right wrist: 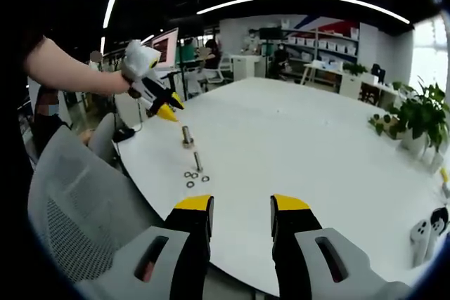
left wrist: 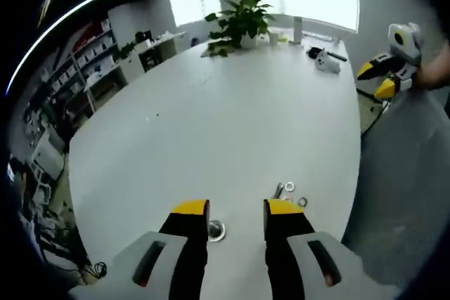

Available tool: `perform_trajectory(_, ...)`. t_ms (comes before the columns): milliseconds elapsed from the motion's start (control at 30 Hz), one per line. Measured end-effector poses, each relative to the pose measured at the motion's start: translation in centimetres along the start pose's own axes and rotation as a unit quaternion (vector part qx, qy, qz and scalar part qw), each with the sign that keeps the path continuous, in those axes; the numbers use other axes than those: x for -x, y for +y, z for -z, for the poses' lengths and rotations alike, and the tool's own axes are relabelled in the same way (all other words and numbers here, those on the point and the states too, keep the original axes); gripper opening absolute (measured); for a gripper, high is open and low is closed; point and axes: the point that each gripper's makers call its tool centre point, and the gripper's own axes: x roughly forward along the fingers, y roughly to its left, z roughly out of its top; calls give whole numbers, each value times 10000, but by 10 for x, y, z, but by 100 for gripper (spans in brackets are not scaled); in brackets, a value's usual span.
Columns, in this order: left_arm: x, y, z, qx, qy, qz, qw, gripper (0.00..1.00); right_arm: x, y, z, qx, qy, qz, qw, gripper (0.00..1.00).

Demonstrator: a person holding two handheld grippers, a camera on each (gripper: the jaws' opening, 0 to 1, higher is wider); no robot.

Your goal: Place the washer onto the threaded stud by aligning its center hole with the stud, sliding it down to the base, and recovering from edge contact or off-axis alignment until the washer reaches the visible bottom stop.

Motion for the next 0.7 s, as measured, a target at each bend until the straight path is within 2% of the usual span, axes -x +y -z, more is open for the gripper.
perform_trajectory(67, 5, -7, 1, 67, -122, 17, 9999, 29, 0, 0, 1, 9, 26, -2, 10000, 35)
perform_trajectory(133, 11, -11, 0, 99, -378, -147, 9991, 29, -1, 1, 2, 1, 41, -27, 10000, 35)
perform_trajectory(233, 17, -24, 12, 494, -370, -29, 9981, 29, -1, 3, 2, 8, 56, -66, 10000, 35)
perform_trajectory(333, 27, -30, 19, 541, -399, -104, 9977, 30, -1, 3, 3, -76, 58, -75, 9999, 35)
perform_trajectory(500, 43, -46, 18, 901, -636, -65, 9939, 30, -1, 4, 4, -16, 85, -85, 9999, 35)
perform_trajectory(700, 48, -72, 21, 1005, -691, -29, 9925, 32, -1, 3, 5, -79, 101, -48, 9999, 35)
